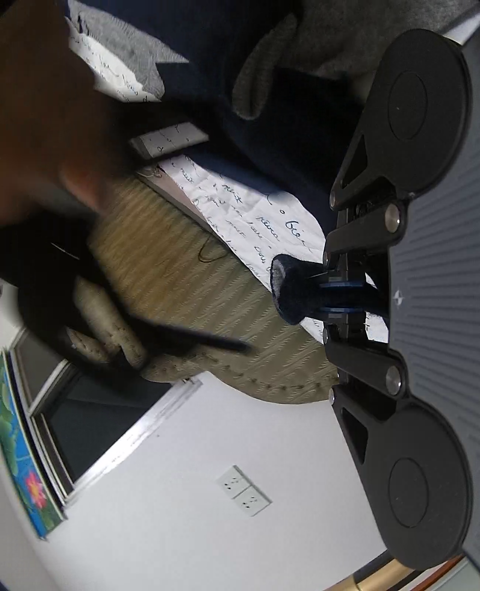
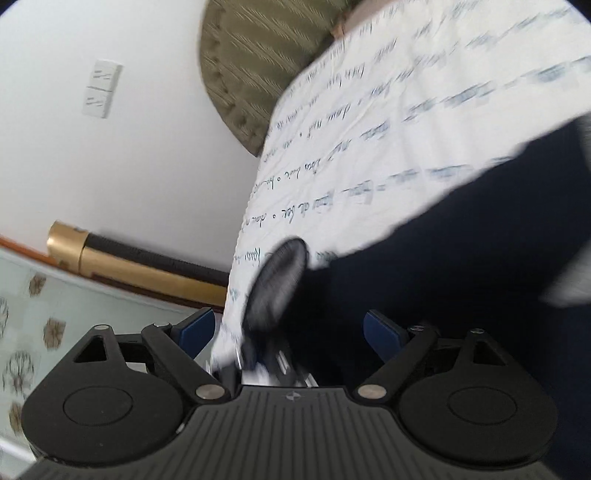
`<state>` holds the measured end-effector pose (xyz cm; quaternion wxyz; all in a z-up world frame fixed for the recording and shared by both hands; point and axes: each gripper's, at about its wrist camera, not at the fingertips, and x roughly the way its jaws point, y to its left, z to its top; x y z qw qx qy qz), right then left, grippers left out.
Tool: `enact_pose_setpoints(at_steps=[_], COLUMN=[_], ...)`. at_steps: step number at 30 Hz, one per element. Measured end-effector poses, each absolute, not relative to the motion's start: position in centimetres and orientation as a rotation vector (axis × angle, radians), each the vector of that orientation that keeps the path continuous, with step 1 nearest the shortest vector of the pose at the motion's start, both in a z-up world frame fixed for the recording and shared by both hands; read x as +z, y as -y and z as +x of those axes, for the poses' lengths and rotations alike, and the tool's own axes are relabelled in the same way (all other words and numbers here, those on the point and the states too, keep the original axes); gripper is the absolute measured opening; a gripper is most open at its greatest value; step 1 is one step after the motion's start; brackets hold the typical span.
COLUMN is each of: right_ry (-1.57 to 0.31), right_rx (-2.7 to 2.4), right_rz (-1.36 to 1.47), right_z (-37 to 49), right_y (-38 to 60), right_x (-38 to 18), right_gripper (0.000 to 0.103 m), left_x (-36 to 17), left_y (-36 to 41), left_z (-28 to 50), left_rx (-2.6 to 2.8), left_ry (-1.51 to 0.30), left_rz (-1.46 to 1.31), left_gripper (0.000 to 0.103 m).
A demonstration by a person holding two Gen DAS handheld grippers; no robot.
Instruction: Fold small clothes
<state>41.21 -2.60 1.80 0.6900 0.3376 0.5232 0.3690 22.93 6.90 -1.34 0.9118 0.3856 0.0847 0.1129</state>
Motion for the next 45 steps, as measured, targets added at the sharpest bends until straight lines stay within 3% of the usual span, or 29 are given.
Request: enact_pose_setpoints(at_steps=[5,6,7,8,10,11,12,14,17,23,27,37,45], right_ry=[-1.250,-1.256,-1.264,-1.258,-1.242,-1.235,-1.227,-1.221,-1.182,-1.107,-1.024,-0.890,-0.826], right_rx=[0.756,0.753,0.748,0.767,0.772,0.771,0.769,0.783,0.809,0.822,0.814,0.692,0.616], right_rz=[0.747,0.760,0.763,0.773,0.810,0.811,0.817,0.830,0.823,0.858,0.893,0.917,0.955], right_z=[42.9,42.9,42.7,42.4,42.3,42.3,42.3,42.1,41.5,39.7,38.7,36.5,34.4], right_y=[-1.8,-2.0,-2.2,-2.3,-1.9,-2.0,-1.9,-1.6,-0.6,3.6,7.8,22.4,32.2], right_x=[-0.3,-0.6,-0.9,-1.0,-0.9,-0.8,-0.7,-0.5,0.2,2.6,5.0,6.8,5.9], right_gripper=[0.080,0.067,0.040,0.029,0.017,0.017,0.017,0.017,0.016,0.016,0.016,0.016,0.016], left_x=[-1.4,-1.5,-1.6,-1.9,-2.5,-2.6,-2.7,-2.3,-0.5,4.2,5.1,6.7,5.4], left_y=[-6.9,-6.9,-6.8,-6.6,-6.1,-6.1,-6.1,-6.7,-8.4,-14.0,-13.5,-18.1,-15.6], left_z=[23.1,23.1,23.2,23.2,22.5,22.0,21.4,19.9,18.1,18.6,18.8,20.9,24.1], left_rx=[0.226,0.223,0.208,0.200,0.225,0.228,0.239,0.265,0.275,0.352,0.377,0.118,0.097], left_ry=[-0.166,-0.168,-0.190,-0.199,-0.175,-0.174,-0.175,-0.149,-0.167,-0.290,-0.305,-0.413,-0.530], left_rz=[0.802,0.807,0.815,0.838,0.914,0.947,0.974,0.963,0.844,0.335,0.274,-0.429,-0.414], left_gripper=[0.010,0.010,0.011,0.012,0.020,0.038,0.071,0.103,0.103,0.102,0.102,0.102,0.102])
